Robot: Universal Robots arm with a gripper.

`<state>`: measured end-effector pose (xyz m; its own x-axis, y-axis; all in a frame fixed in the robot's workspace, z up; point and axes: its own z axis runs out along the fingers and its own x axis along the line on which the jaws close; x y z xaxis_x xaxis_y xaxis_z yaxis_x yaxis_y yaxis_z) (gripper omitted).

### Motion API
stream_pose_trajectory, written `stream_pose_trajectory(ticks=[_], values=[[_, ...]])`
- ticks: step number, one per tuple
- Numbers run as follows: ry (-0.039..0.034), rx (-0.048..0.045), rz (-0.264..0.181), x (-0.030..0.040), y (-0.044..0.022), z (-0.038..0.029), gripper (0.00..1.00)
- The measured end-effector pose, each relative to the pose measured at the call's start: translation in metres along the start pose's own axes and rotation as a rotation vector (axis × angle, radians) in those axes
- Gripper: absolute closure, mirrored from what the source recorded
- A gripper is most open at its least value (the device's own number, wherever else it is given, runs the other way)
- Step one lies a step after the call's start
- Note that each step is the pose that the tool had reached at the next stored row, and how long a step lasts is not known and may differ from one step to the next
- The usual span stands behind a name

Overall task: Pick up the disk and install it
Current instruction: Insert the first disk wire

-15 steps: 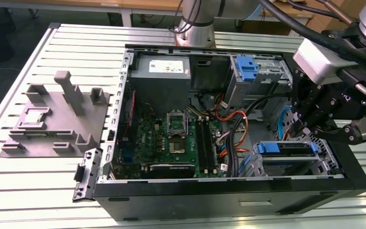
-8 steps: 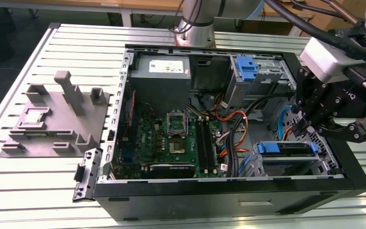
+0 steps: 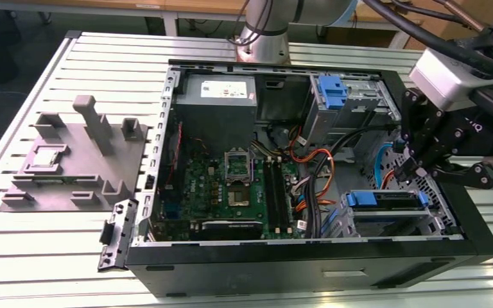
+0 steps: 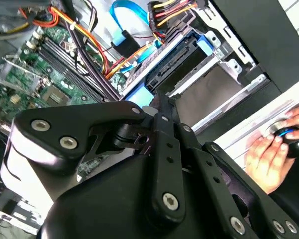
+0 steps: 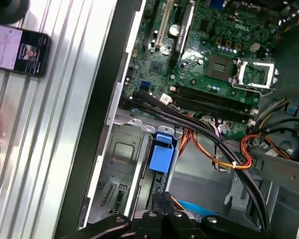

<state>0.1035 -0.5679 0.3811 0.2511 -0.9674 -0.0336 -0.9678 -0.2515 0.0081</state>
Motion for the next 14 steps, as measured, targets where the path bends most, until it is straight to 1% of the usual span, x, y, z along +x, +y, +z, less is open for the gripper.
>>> stream_pose_trajectory(ticks=[3,4,8,12,14], values=[[0.0005,-0.0018,-0.052,0.0000,-0.0001,0.0001,0.90],[0.0007,-0.0021,-0.061,0.0000,-0.0002,0.0000,0.90],[0.0009,-0.0023,-0.063,0.0003,-0.0028,0.0001,0.90],[0.0036,-0.0031,-0.063,0.0011,-0.0087,0.0001,0.90],[0.0036,-0.0031,-0.064,0.0016,-0.0114,0.0004,0.90]])
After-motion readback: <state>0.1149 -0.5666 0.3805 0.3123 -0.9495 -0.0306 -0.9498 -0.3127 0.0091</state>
